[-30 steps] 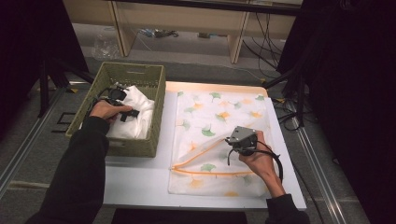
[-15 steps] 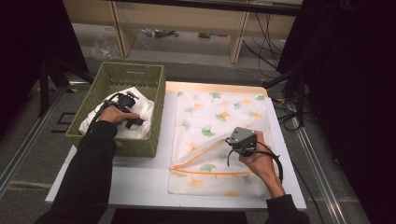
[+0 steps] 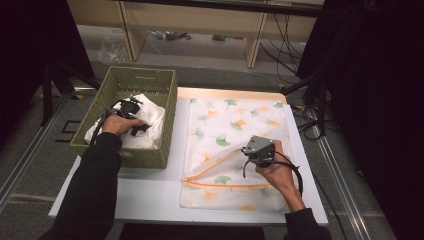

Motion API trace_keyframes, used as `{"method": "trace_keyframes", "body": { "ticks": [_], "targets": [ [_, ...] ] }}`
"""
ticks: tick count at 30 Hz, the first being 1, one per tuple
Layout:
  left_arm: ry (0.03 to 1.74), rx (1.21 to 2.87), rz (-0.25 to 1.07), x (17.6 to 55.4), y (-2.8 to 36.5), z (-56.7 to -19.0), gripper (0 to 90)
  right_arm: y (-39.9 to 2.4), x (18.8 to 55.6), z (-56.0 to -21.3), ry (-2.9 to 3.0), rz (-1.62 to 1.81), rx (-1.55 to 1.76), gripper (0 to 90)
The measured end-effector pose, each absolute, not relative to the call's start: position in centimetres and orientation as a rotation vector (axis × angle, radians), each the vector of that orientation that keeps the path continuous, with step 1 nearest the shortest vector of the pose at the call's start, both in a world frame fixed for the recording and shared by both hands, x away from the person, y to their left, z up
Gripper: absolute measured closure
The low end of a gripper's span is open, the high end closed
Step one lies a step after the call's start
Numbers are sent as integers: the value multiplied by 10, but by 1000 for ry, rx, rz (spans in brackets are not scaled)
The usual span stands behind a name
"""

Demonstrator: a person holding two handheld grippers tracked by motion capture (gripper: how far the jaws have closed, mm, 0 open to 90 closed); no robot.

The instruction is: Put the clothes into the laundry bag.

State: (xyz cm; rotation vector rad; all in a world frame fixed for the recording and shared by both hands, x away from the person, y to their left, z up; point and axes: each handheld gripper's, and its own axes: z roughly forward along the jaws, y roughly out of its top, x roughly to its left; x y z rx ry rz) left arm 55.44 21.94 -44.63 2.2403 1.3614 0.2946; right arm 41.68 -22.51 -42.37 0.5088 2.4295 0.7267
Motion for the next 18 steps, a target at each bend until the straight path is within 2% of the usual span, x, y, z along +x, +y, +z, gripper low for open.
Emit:
{"method": "trace_keyframes", "body": {
  "ticks": [1,2,4,5,6,9,11,12,14,15,16,17,18],
  "targets": [
    [1364,2240,296,555,218,-447,293,-224,417,-424,2436,720,504,896],
    [1356,2248,312,554,215,-449,172,-224,417,-425,2435,718,494,896],
    [1314,2286,361,552,208,-453,66,-224,417,-425,2434,720,494,896],
    [1282,2314,383,552,204,-456,66,-224,418,-425,2431,720,483,896],
    [1255,2336,378,552,202,-459,0,-224,417,-425,2437,716,494,895],
    [1262,2331,360,553,206,-458,3,-224,417,-425,2435,719,494,895],
    [1294,2305,343,555,206,-457,89,-224,417,-425,2436,715,490,895],
    [1313,2290,330,555,207,-455,89,-224,417,-425,2436,715,490,895],
    [1320,2263,312,554,213,-451,229,-224,417,-425,2437,719,486,895],
    [1313,2264,301,554,216,-450,336,-224,417,-425,2436,716,489,895],
    [1334,2191,280,554,222,-450,376,-224,417,-425,2437,714,488,895],
    [1334,2191,280,554,222,-450,411,-224,417,-425,2437,714,488,895],
    [1350,2160,264,555,227,-448,411,-224,416,-425,2436,713,507,895]
  ]
}}
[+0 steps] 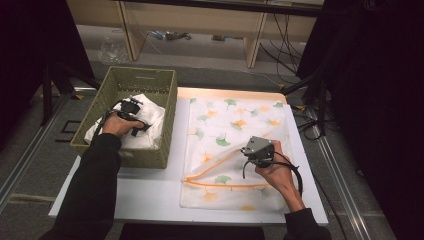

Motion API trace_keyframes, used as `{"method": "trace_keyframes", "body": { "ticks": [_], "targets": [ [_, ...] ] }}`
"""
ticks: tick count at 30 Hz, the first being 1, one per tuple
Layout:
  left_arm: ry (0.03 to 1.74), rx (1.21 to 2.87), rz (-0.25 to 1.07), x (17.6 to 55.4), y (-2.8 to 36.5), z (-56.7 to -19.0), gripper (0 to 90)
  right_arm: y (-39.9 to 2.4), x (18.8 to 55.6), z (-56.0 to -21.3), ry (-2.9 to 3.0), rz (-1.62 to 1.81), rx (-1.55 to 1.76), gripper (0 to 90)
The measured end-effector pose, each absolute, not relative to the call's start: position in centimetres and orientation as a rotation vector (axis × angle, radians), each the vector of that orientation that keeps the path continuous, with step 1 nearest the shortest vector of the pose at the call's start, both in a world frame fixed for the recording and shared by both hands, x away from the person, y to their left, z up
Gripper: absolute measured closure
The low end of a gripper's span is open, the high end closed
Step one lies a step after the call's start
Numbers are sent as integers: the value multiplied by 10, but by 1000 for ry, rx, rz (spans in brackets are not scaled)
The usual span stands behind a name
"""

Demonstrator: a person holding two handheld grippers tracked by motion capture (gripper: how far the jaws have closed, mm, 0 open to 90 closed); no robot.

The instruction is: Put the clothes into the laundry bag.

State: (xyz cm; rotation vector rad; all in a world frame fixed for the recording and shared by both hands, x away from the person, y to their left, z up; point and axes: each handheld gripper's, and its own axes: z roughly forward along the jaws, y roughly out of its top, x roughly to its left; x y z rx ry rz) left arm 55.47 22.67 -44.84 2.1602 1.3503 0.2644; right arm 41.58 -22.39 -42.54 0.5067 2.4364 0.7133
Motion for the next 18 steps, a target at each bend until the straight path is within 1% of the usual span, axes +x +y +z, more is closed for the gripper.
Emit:
{"method": "trace_keyframes", "body": {
  "ticks": [1,3,8,10,13,14,15,18],
  "targets": [
    [1348,2124,255,554,231,-448,481,-225,418,-425,2435,722,487,895],
    [1337,2106,250,553,233,-448,505,-225,417,-424,2429,722,499,895],
    [1350,1998,220,551,243,-444,562,-225,417,-425,2434,727,513,895],
    [1345,1953,212,550,247,-441,572,-226,418,-424,2431,733,499,895],
    [1320,1843,191,549,256,-433,578,-227,418,-424,2434,734,498,895],
    [1312,1769,200,548,261,-428,580,-227,417,-424,2432,741,523,895],
    [1312,1769,200,548,261,-428,581,-227,417,-424,2432,741,523,895],
    [1303,1685,186,546,268,-418,581,-228,418,-424,2433,738,497,896]
  ]
}}
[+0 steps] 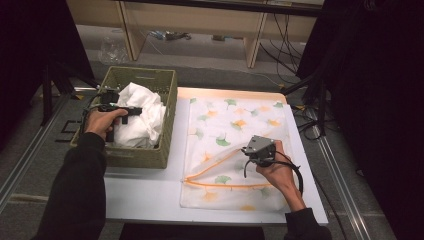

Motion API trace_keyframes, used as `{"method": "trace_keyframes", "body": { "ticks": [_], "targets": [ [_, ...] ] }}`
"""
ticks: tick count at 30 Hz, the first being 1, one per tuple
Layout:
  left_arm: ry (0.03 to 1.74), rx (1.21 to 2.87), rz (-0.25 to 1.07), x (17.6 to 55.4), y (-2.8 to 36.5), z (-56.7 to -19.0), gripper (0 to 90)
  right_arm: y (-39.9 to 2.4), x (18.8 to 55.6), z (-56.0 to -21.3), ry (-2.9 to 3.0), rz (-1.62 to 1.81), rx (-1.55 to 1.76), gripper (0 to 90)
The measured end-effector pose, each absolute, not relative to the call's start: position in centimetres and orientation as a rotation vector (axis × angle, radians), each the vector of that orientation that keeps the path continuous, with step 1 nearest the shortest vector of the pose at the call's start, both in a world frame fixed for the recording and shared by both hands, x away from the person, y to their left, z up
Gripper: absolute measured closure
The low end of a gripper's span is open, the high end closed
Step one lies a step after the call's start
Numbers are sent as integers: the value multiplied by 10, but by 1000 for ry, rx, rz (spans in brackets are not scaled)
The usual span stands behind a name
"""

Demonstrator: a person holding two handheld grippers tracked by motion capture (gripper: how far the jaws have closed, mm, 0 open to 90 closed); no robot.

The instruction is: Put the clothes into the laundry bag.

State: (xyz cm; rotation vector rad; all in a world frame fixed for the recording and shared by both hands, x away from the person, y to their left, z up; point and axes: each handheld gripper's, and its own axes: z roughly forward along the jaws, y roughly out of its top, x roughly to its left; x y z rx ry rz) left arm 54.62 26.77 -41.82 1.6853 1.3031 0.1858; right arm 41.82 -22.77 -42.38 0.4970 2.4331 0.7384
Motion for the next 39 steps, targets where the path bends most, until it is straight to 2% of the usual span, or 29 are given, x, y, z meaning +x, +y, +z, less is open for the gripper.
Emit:
{"method": "trace_keyframes", "body": {
  "ticks": [7,15,19,29,30,39],
  "targets": [
    [1231,1561,208,536,282,-377,579,-227,417,-423,2433,741,525,897],
    [1113,1522,240,521,282,-330,574,-227,417,-423,2430,741,512,897],
    [1092,1507,246,514,280,-317,574,-228,418,-422,2429,747,496,897],
    [966,1484,156,480,265,-277,571,-227,417,-422,2424,735,499,897],
    [917,1473,96,469,257,-269,571,-227,419,-421,2427,736,476,897],
    [714,1523,-20,417,216,-241,566,-227,418,-420,2423,736,474,898]
  ]
}}
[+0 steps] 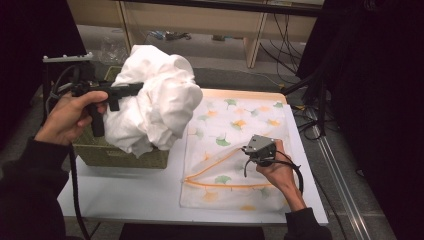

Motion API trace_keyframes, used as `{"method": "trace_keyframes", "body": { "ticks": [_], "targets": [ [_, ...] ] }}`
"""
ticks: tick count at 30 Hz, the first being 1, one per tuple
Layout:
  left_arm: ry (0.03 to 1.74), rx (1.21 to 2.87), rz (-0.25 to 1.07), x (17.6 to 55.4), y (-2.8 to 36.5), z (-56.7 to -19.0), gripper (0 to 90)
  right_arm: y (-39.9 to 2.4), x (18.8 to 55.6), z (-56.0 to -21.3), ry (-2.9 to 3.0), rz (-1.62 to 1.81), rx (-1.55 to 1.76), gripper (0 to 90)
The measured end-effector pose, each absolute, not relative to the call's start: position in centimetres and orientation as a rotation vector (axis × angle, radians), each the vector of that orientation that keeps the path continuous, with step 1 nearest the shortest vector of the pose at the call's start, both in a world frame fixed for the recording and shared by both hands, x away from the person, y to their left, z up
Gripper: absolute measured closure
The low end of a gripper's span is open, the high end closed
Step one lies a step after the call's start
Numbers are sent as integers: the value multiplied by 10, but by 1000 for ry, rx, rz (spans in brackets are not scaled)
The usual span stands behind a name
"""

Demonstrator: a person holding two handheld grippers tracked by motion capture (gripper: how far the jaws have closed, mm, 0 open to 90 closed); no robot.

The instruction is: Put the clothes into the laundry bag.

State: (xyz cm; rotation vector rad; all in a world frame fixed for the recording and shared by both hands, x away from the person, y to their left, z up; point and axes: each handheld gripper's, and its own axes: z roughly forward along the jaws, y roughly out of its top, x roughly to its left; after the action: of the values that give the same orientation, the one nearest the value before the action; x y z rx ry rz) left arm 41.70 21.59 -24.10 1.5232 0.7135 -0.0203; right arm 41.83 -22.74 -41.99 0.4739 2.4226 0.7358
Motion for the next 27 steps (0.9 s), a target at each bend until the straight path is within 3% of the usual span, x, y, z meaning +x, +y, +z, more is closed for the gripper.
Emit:
{"method": "trace_keyframes", "body": {
  "ticks": [8,12,17,27],
  "targets": [
    [590,1563,-110,373,182,-231,569,-229,416,-420,2433,732,529,899],
    [516,1556,-262,355,159,-238,571,-230,418,-416,2420,741,504,899],
    [436,1625,-314,337,124,-241,569,-233,419,-412,2396,768,516,899],
    [438,1708,-407,339,88,-300,569,-246,423,-400,2336,817,511,900]
  ]
}}
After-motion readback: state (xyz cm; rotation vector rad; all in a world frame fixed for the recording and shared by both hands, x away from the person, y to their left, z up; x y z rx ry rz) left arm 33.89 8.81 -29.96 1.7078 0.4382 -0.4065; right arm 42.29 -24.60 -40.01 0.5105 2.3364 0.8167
